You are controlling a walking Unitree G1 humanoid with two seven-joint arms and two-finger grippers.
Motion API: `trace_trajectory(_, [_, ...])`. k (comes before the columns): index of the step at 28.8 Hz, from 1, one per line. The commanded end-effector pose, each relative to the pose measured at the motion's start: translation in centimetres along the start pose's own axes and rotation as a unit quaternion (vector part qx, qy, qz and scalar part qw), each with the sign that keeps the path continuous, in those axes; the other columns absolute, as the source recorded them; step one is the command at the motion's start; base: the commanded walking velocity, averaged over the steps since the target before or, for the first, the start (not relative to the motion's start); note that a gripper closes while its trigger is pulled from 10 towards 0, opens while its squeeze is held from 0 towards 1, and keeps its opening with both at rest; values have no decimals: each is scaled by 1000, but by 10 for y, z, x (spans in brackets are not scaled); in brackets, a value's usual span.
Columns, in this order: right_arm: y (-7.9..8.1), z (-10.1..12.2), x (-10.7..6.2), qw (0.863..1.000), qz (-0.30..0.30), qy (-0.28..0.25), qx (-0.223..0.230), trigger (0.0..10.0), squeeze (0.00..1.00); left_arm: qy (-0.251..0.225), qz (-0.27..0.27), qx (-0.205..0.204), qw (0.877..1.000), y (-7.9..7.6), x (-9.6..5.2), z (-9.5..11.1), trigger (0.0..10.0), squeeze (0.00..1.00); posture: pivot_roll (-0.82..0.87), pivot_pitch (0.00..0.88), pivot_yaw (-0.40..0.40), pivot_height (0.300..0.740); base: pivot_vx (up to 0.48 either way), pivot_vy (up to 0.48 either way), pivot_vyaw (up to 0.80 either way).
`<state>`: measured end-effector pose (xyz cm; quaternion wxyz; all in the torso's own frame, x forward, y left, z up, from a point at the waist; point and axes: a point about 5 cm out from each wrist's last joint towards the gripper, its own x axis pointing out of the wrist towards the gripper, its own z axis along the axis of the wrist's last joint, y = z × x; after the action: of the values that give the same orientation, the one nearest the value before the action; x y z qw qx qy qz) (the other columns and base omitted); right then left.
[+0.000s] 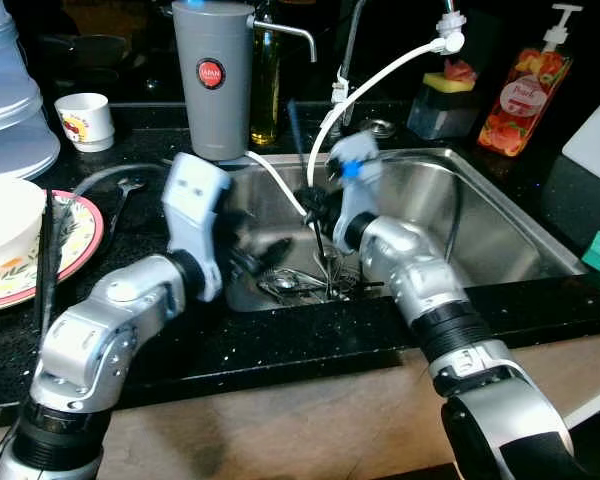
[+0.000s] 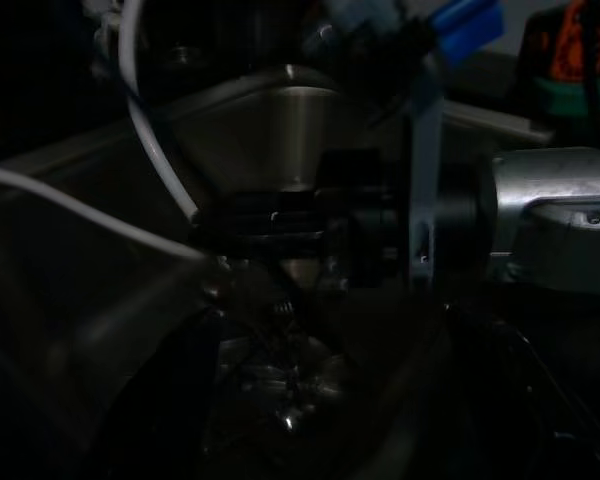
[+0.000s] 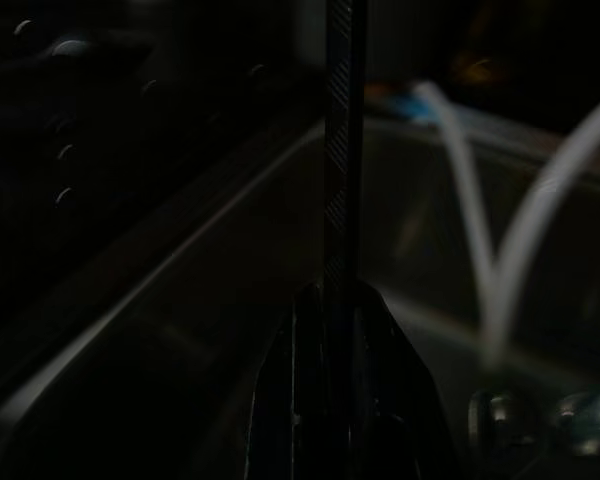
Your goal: Kitchen organization
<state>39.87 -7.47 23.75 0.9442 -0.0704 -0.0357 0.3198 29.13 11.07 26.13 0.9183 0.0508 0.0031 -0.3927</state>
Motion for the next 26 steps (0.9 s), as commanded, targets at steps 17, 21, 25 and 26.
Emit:
trace_trajectory(17, [6, -46, 3, 990, 16, 123, -71, 10000, 0, 80, 11, -9, 997, 2, -12, -12, 10000, 0, 7, 102, -46, 740, 0, 0, 0])
trace_trajectory(21, [4, -46, 3, 990, 16, 124, -69, 10000, 0, 85, 15, -11, 996, 3, -11, -13, 10000, 0, 4, 102, -45, 740, 0, 0, 0])
trace_trajectory(25, [3, -45, 3, 990, 18, 123, -66, 10000, 1000, 88, 25, -14, 996, 4, -11, -14, 10000, 0, 4, 102, -45, 740, 0, 0, 0])
trace_trajectory(26, [3, -45, 3, 990, 18, 123, -66, 10000, 1000, 88, 25, -14, 996, 4, -11, -14, 10000, 0, 4, 102, -45, 740, 0, 0, 0])
